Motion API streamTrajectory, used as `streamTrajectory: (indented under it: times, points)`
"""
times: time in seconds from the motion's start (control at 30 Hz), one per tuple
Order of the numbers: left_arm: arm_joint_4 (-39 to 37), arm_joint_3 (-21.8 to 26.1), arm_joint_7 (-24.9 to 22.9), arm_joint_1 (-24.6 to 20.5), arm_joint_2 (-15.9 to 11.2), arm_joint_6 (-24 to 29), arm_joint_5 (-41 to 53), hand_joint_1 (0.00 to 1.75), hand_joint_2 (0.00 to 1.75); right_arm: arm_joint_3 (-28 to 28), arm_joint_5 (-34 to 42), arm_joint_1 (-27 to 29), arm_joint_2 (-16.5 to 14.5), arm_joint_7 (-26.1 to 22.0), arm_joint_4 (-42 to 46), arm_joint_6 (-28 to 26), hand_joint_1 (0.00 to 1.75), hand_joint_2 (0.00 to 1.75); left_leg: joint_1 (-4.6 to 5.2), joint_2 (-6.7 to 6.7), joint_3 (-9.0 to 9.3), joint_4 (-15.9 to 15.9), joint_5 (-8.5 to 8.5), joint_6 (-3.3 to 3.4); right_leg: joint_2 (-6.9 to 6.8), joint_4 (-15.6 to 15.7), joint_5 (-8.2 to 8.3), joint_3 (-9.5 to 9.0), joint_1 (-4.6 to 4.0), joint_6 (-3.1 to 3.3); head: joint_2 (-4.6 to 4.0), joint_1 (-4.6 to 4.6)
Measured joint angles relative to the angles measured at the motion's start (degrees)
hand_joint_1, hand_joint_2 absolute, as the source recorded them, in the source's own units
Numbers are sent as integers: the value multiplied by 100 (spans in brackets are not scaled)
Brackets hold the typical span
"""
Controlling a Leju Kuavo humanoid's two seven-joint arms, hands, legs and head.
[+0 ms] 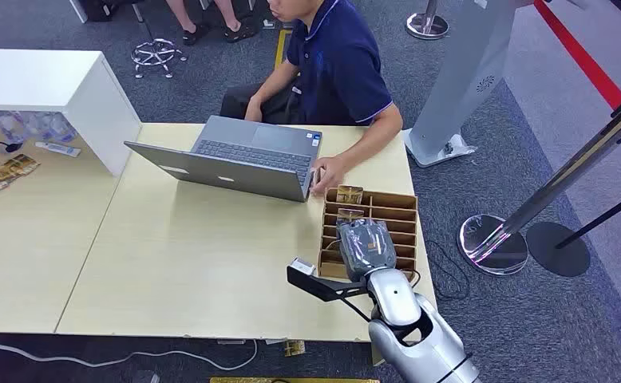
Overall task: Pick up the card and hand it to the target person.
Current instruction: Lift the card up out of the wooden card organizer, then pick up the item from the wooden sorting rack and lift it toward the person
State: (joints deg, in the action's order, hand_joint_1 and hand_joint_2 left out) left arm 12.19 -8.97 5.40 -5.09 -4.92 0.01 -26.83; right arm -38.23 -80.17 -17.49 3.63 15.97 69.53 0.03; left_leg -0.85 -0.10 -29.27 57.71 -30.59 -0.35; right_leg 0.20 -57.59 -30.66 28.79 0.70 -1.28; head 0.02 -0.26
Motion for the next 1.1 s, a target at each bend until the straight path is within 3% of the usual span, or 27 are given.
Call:
streamTrajectory:
  times: [0.4, 0.53, 0.73, 1.1]
  points:
    - [-1, -1, -35, 21, 17, 50, -66, 0, 175, 549, -34, 86, 343, 214, 2723, 297, 175, 175, 1, 2, 0, 1, 0, 0, 0, 1, 0, 2, 1, 0, 0, 1]
    - [-1, -1, -28, 21, 19, 7, -44, 0, 175, 735, -13, 54, 427, 251, 3260, 303, 175, 175, 1, 2, 0, 0, 0, 0, 0, 1, 0, 1, 1, 0, 0, 1]
    - [-1, -9, -22, 16, 20, -65, 64, 0, 175, 995, 144, -138, 497, 288, 3147, 111, 175, 175, 1, 2, -2, 0, 0, 0, -1, 0, 1, -1, 1, -1, 0, -1]
    - [-1, -30, 22, -2, 17, -180, 220, 0, 175, 1137, 166, -1043, 499, 503, 1554, -21, 175, 175, 1, -2, -7, 0, 0, 0, -3, -1, 1, -1, 1, -1, 0, 0]
